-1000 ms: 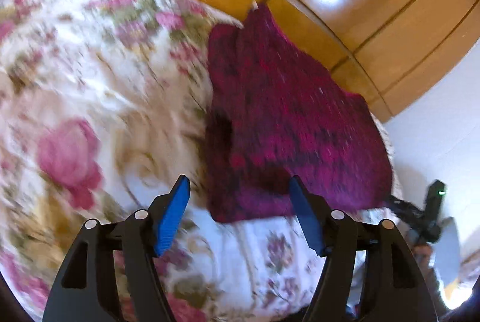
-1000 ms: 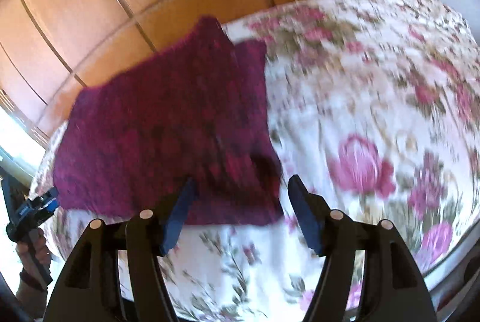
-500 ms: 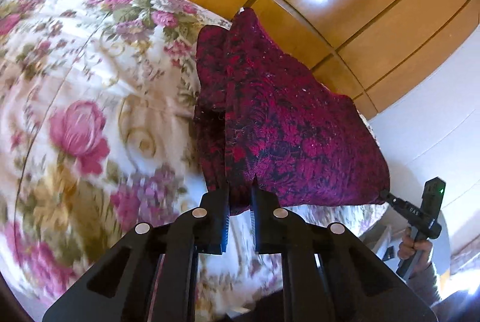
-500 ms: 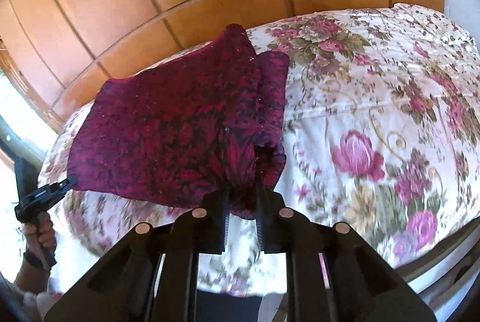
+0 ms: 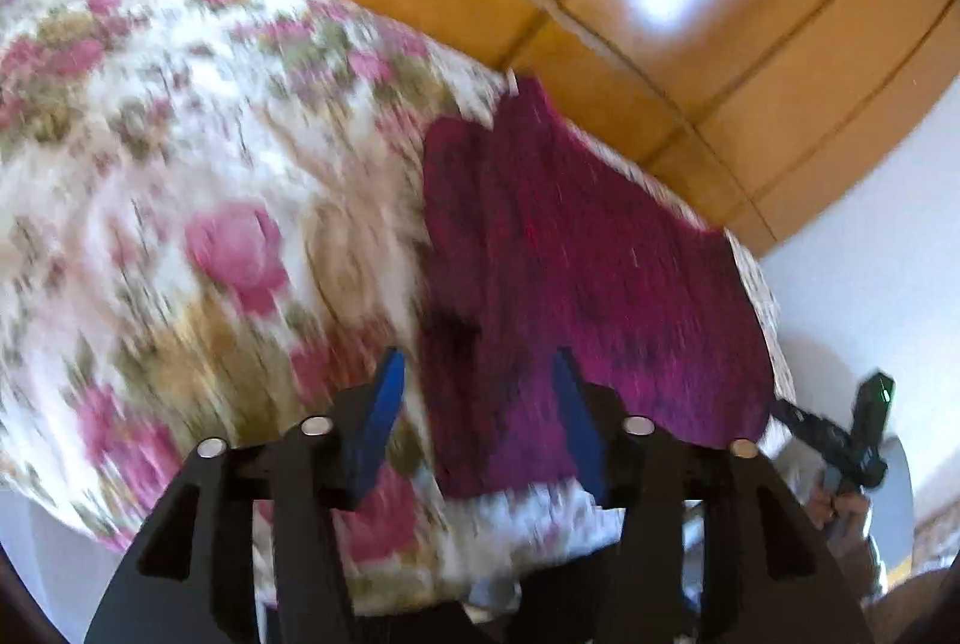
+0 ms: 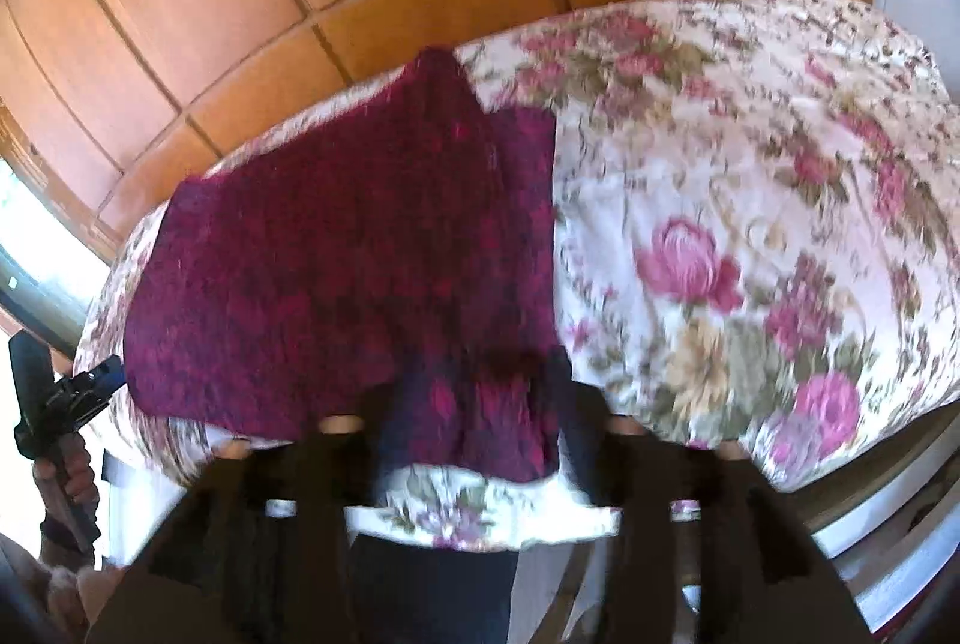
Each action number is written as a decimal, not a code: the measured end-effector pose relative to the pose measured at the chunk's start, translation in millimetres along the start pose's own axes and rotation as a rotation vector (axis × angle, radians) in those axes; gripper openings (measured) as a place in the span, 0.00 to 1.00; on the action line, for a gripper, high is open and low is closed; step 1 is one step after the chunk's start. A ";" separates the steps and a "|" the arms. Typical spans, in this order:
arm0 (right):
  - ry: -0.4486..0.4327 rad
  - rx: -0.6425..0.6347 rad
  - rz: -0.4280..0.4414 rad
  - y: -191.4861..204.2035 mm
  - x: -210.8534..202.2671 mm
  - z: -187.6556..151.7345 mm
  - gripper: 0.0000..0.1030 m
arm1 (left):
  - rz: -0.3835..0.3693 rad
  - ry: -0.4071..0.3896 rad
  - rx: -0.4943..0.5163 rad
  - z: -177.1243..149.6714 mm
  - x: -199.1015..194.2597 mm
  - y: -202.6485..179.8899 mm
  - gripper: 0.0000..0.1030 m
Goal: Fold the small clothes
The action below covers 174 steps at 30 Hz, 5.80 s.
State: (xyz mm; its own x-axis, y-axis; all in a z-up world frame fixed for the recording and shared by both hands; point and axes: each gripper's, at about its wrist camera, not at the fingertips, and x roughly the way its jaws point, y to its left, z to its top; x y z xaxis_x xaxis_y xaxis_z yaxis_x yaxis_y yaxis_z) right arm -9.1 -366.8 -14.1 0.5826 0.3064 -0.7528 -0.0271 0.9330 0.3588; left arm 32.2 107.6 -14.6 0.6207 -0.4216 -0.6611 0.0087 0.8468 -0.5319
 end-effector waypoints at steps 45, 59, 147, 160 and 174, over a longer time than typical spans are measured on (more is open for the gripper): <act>-0.026 -0.208 0.087 111.1 128.6 146.1 0.62 | 0.281 -0.136 0.223 89.1 79.1 -68.1 0.40; 0.171 -0.345 0.054 168.6 201.1 125.5 0.00 | 0.314 -0.125 0.315 63.6 81.2 -81.2 0.50; -0.072 -0.155 -0.096 76.2 137.1 103.3 0.63 | 0.253 -0.078 0.247 47.3 100.9 -92.4 0.40; -0.079 -0.133 -0.152 42.3 88.6 74.2 0.75 | 0.274 -0.106 0.250 29.4 80.2 -84.8 0.50; 0.035 0.100 -0.020 -23.6 83.2 45.4 0.97 | 0.269 -0.117 0.212 25.6 70.3 -83.2 0.50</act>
State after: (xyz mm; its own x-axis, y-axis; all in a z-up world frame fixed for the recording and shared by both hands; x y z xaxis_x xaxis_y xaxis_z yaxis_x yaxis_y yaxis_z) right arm 76.9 -371.9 -60.1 0.5535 0.2963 -0.7784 0.0666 0.9159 0.3959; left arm 95.2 15.8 -3.3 0.7083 -0.1448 -0.6909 -0.0128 0.9760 -0.2176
